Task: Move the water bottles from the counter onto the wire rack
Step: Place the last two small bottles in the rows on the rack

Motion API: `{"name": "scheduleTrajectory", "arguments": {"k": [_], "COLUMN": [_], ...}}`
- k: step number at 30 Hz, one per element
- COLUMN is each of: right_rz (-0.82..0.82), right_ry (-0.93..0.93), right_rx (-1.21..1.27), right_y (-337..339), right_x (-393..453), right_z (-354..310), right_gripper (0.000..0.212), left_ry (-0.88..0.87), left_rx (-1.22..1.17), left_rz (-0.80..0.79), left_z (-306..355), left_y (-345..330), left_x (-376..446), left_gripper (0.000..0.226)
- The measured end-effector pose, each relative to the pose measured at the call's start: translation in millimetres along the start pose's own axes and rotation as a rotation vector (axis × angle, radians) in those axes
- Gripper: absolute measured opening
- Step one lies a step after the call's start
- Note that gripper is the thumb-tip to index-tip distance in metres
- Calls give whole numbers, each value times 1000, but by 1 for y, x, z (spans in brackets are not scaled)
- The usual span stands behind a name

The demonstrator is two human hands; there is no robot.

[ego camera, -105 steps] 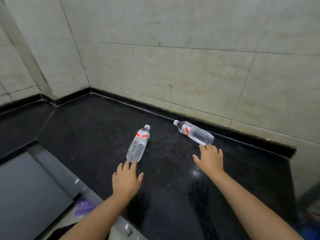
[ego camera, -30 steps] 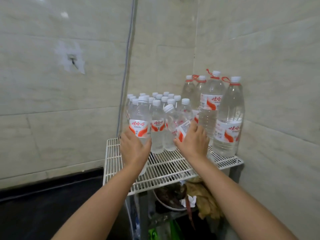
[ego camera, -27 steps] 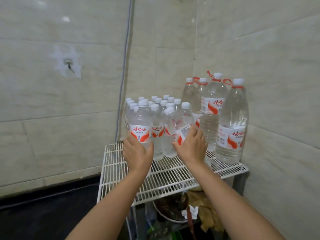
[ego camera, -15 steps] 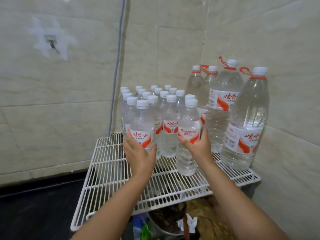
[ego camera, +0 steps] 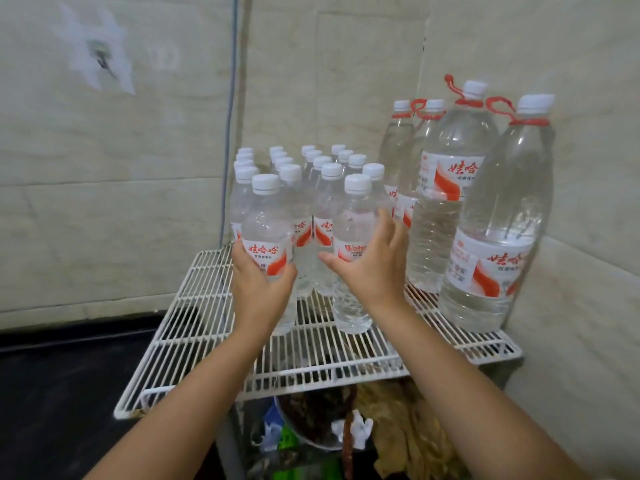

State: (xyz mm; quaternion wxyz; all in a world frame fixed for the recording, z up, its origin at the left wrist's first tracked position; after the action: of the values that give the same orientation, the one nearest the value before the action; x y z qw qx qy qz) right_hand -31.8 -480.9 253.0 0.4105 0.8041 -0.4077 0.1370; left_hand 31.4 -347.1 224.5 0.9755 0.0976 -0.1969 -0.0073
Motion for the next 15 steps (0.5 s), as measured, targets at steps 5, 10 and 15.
{"name": "scheduleTrajectory", "arguments": {"k": [5,10,15], "right_rz": [-205,-362,-47], "right_ry": [-45,-26,-42], "right_rx": [386,449,-70], "right_y": [11,22,6], "right_x": [14,22,0], "right_z": [11,18,-5], "right_gripper": [80,77,97], "left_ry": [-27,-2,31], "left_rx": [-35,5,110], "left_rz": [26,84,99], "left_z": [1,8,9], "left_y": [0,-5,0], "left_x": [-1,-6,-3], "left_gripper": [70,71,77]}}
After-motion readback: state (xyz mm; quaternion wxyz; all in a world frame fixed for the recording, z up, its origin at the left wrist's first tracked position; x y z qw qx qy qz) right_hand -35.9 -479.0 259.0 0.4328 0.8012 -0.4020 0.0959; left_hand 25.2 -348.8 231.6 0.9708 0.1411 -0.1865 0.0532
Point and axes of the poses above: each hand's wrist, its own x-axis towards the middle knuckle, its own y-axis out of the back of the hand, z = x × y, the point moved 1 cm from there along x, towards the middle knuckle, and after that the axes turned 2 degrees about -x, right-handed, at the moved point
